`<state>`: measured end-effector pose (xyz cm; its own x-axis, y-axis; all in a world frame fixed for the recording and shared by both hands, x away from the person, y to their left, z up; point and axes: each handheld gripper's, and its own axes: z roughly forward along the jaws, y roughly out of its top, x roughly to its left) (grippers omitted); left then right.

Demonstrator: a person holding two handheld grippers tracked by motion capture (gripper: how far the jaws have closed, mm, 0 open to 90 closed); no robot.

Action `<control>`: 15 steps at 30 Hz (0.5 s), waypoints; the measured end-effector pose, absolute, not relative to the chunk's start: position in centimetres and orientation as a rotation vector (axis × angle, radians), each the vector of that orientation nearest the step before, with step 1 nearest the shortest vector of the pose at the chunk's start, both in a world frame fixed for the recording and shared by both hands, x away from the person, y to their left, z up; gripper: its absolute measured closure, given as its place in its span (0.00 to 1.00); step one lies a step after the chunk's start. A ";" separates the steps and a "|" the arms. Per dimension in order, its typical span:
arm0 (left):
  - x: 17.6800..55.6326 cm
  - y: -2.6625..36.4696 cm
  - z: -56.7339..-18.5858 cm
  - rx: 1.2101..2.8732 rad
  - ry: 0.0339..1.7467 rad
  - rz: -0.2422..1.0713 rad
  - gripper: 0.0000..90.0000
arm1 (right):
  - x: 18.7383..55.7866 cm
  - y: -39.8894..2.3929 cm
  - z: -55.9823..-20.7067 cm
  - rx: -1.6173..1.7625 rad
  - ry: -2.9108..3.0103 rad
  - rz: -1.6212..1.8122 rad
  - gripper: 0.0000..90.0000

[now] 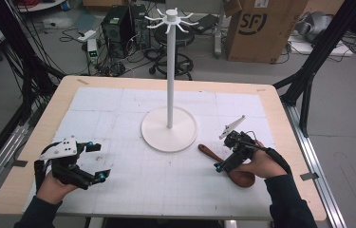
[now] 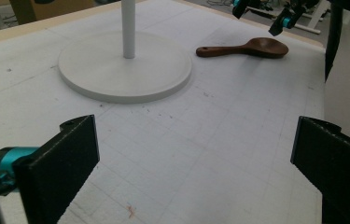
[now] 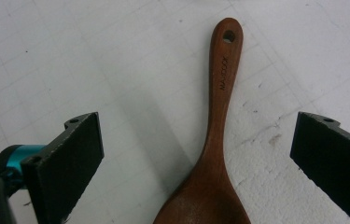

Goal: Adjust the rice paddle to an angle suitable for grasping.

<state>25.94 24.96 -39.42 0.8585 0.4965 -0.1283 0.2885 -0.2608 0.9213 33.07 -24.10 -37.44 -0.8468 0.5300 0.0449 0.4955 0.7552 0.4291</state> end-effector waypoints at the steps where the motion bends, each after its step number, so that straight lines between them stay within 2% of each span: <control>1: 25.9 25.0 -39.4 1.865 0.587 0.221 0.02 | 33.1 -24.1 -37.5 0.834 2.870 0.666 0.02; 15: 26.0 25.0 -39.3 1.863 0.589 0.226 0.02 | 33.1 -24.2 -37.5 0.827 2.877 0.651 0.02</control>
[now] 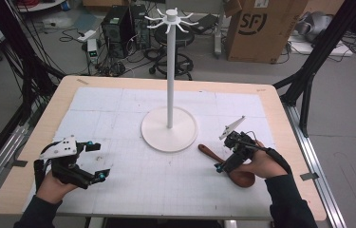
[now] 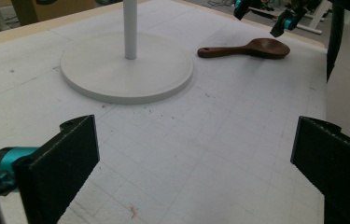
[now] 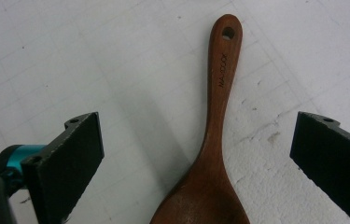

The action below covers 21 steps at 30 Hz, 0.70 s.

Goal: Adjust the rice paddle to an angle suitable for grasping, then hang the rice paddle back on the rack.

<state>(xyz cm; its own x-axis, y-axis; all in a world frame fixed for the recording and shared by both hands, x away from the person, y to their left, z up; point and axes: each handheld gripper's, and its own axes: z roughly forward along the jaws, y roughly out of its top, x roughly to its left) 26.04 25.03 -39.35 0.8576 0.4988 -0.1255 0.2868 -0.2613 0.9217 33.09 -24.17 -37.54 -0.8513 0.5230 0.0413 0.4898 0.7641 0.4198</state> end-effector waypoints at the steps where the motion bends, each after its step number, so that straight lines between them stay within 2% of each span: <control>1: 26.0 25.0 -39.4 1.865 0.587 0.228 0.02 | 33.1 -24.2 -37.6 0.828 2.877 0.649 0.02; 21: 26.0 24.9 -39.4 1.877 0.596 0.226 0.02 | 33.6 -23.9 -38.3 0.826 2.892 0.576 0.02</control>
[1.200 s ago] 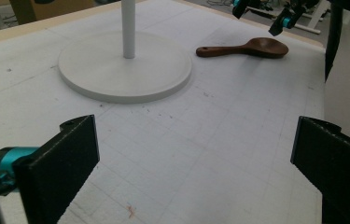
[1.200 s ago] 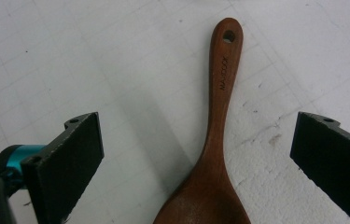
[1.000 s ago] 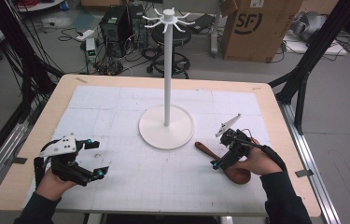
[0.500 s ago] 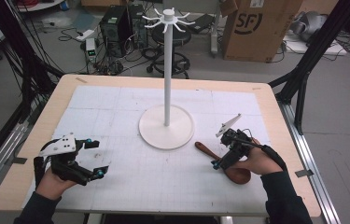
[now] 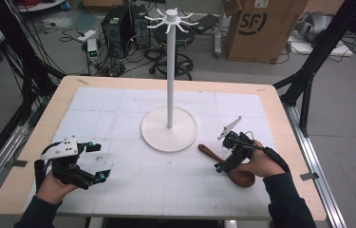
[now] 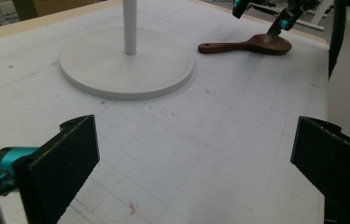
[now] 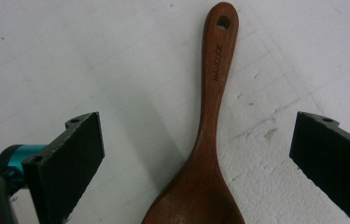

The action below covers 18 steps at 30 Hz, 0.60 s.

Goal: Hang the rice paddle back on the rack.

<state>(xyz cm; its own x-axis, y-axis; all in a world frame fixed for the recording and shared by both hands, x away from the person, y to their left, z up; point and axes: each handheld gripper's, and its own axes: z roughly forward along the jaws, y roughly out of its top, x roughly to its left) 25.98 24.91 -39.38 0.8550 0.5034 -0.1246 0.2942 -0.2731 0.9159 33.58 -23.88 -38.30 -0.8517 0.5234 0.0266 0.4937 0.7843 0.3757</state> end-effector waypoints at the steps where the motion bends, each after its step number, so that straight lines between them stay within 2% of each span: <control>1: 26.0 24.9 -39.4 1.874 0.598 0.227 0.02 | 33.6 -23.8 -38.4 0.833 2.889 0.567 0.02; 18: 26.0 24.9 -39.3 1.874 0.597 0.232 0.02 | 34.4 -23.6 -39.8 0.853 2.927 0.390 0.05</control>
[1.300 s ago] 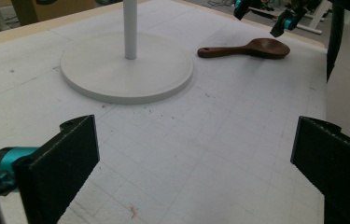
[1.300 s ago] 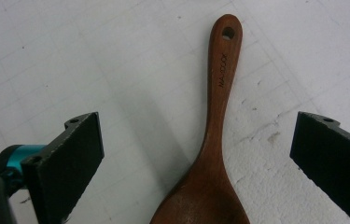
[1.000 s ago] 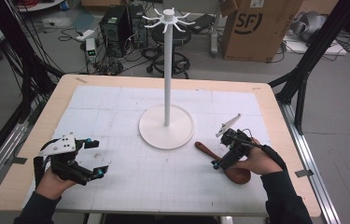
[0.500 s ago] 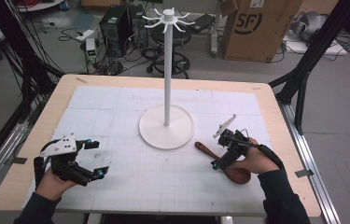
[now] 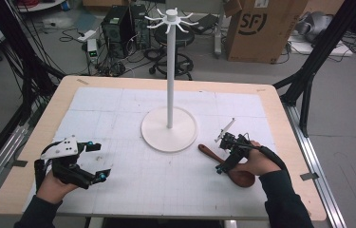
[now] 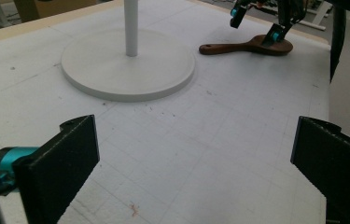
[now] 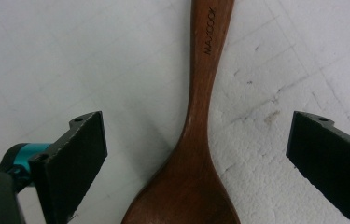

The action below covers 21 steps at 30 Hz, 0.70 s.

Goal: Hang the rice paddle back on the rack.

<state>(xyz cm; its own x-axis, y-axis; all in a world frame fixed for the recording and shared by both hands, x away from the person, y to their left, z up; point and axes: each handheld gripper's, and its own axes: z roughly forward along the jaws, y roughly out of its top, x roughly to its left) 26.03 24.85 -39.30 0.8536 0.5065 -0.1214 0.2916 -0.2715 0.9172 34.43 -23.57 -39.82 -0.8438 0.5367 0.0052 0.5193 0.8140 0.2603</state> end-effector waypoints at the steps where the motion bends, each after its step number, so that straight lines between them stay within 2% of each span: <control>1: 26.0 24.8 -39.3 1.875 0.597 0.232 0.02 | 34.5 -23.5 -39.9 0.854 2.931 0.380 0.05; 15: 26.0 24.8 -39.3 1.877 0.596 0.231 0.02 | 34.9 -22.5 -40.1 0.816 2.934 0.233 0.08; 17: 26.0 24.8 -39.3 1.876 0.596 0.230 0.02 | 34.9 -22.4 -40.2 0.811 2.934 0.207 0.16; 21: 26.0 24.8 -39.3 1.881 0.598 0.232 0.02 | 35.0 -22.5 -40.3 0.814 2.935 0.207 0.16</control>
<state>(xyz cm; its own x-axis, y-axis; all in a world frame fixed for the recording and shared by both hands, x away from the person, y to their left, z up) 26.01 24.78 -39.34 0.8539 0.5063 -0.1203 0.2931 -0.2770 0.9151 35.02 -22.46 -40.29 -0.8543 0.5174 -0.0490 0.5055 0.8491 0.1534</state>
